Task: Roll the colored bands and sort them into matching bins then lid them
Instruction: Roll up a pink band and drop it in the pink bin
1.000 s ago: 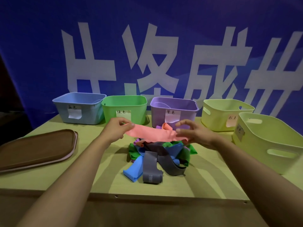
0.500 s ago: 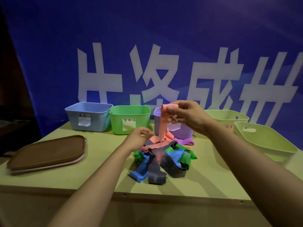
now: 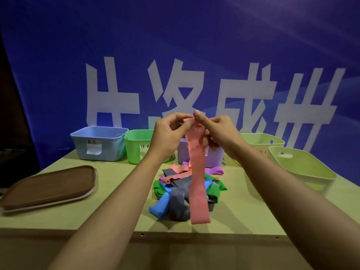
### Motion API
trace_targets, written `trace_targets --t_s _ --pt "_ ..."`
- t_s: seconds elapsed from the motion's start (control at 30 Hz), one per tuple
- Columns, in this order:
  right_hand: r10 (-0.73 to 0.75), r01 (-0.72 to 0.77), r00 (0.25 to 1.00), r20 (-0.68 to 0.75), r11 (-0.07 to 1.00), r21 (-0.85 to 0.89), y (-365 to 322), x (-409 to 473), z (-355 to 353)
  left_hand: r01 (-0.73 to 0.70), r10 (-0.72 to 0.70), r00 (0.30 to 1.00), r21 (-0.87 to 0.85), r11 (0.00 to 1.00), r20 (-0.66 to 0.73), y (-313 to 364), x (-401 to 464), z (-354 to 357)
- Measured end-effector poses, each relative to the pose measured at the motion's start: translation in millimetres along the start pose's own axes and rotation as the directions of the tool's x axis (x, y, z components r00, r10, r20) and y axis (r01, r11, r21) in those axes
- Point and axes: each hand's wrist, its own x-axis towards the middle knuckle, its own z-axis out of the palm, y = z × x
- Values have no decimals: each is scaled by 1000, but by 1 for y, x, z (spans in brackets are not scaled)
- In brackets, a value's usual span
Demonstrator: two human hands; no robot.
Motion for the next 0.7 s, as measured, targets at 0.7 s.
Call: trace_targets --t_s 0.7 --pt "-320 331 944 -86 921 204 29 6 -3 139 -138 989 18 990 -58 -4 -4 13"
